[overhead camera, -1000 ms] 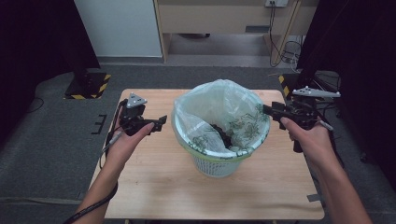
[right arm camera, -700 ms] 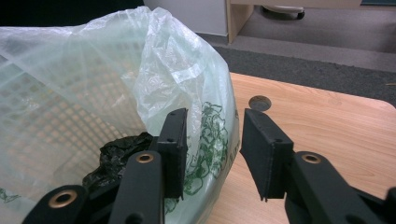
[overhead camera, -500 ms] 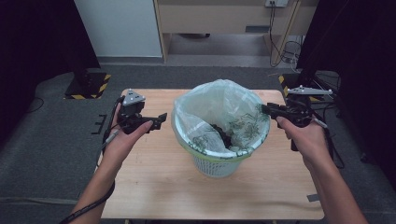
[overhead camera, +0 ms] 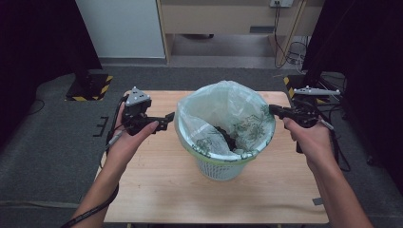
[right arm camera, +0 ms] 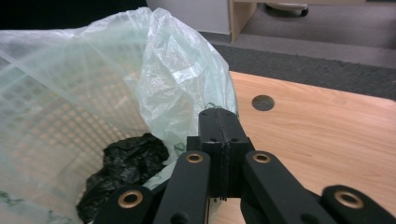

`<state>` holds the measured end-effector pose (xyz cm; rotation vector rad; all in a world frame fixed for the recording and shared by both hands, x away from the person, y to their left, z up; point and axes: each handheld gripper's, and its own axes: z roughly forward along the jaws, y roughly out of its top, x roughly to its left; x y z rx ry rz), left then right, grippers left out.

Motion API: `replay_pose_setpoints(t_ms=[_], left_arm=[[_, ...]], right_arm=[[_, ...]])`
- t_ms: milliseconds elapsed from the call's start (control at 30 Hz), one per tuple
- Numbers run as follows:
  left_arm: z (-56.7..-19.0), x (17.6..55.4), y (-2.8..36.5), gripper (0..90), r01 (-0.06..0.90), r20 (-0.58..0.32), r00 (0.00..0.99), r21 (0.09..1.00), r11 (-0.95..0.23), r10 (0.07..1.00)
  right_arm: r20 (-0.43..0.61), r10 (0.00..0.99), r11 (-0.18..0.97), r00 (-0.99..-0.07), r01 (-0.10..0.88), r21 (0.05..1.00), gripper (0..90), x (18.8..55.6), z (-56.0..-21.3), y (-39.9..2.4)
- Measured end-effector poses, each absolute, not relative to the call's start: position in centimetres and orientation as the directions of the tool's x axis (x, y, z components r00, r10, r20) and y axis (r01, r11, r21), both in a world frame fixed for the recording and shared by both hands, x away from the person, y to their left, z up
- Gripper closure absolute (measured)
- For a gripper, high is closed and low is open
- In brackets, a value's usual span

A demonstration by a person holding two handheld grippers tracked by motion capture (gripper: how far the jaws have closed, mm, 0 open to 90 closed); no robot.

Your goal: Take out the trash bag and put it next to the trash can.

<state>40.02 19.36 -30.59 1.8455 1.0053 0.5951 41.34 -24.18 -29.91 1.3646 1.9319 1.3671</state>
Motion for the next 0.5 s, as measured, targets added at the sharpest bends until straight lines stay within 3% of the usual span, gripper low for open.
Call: replay_pose_setpoints(t_ms=[167,233,500], left_arm=[[-30.38,39.89,18.99,6.2,0.382,-0.023,0.560,0.894,-0.234,0.828],[-30.29,39.90,18.95,6.2,0.381,-0.023,0.562,0.895,-0.233,0.827],[-29.94,39.89,18.64,6.1,0.376,-0.042,0.571,0.901,-0.215,0.820]], right_arm=[[0.273,0.859,-0.025,-0.433,0.496,0.868,90.0,41.44,-29.72,-24.32],[0.357,0.825,-0.097,-0.439,0.512,0.854,90.0,41.54,-29.50,-24.48],[0.519,0.730,-0.234,-0.445,0.551,0.801,90.0,41.75,-29.74,-24.71]])
